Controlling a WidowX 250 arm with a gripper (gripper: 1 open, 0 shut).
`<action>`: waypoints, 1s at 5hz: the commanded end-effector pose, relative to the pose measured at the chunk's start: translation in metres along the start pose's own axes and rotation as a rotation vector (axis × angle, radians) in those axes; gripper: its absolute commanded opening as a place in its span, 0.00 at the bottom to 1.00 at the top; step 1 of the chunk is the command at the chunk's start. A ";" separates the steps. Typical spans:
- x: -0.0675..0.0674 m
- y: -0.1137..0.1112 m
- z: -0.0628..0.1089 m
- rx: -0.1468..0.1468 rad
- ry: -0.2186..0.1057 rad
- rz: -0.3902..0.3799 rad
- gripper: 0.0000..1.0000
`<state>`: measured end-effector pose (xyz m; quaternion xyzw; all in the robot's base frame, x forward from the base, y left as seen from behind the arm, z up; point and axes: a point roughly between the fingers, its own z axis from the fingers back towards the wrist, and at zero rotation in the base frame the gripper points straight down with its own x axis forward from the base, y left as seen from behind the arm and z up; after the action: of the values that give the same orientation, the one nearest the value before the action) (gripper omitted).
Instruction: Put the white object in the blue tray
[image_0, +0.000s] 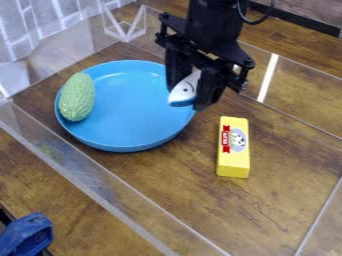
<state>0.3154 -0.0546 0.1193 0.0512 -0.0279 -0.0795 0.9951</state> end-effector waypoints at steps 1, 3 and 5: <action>0.002 0.001 0.024 -0.013 -0.078 0.007 0.00; 0.004 0.004 0.022 -0.017 -0.077 0.026 0.00; 0.005 0.008 0.020 -0.019 -0.074 0.044 0.00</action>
<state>0.3161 -0.0546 0.1220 0.0429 -0.0342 -0.0716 0.9959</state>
